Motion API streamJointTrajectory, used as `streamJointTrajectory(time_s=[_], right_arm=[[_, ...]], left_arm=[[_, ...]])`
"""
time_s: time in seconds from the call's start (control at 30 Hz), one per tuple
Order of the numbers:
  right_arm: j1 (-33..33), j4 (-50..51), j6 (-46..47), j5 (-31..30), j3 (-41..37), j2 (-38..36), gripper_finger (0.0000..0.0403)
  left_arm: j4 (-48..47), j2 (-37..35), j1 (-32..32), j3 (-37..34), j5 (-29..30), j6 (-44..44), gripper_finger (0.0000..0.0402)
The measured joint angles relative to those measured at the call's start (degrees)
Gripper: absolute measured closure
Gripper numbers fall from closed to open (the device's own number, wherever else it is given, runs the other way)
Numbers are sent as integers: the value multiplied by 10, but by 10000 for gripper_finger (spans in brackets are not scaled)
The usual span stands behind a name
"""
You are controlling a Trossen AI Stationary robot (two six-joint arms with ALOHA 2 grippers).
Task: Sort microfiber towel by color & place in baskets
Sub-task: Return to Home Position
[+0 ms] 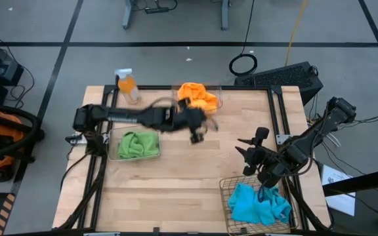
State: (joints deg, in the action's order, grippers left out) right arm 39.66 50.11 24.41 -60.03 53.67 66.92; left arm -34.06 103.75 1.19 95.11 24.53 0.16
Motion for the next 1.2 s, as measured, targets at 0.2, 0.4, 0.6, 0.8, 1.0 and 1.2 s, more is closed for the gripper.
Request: streamJointTrajectory(time_s=[0.2, 0.4, 0.6, 0.8, 1.0, 1.2], right_arm=[[11, 2, -6, 58, 0, -35, 391], [17, -5, -27, 64, 0, -48, 390], [17, -114, -61, 65, -63, -55, 399], [15, -216, -108, 94, -151, -91, 402], [15, -217, -106, 102, -205, -197, 402], [17, -249, -138, 156, -265, -315, 402]], left_arm=[[-4, -34, -76, -127, 112, -81, 363], [62, -103, -97, -245, 93, -157, 364], [165, -214, -129, -353, 87, -163, 396], [261, -340, -180, -469, 91, -66, 398], [370, -442, -222, -563, 92, 35, 399], [429, -525, -216, -659, 56, 71, 399]])
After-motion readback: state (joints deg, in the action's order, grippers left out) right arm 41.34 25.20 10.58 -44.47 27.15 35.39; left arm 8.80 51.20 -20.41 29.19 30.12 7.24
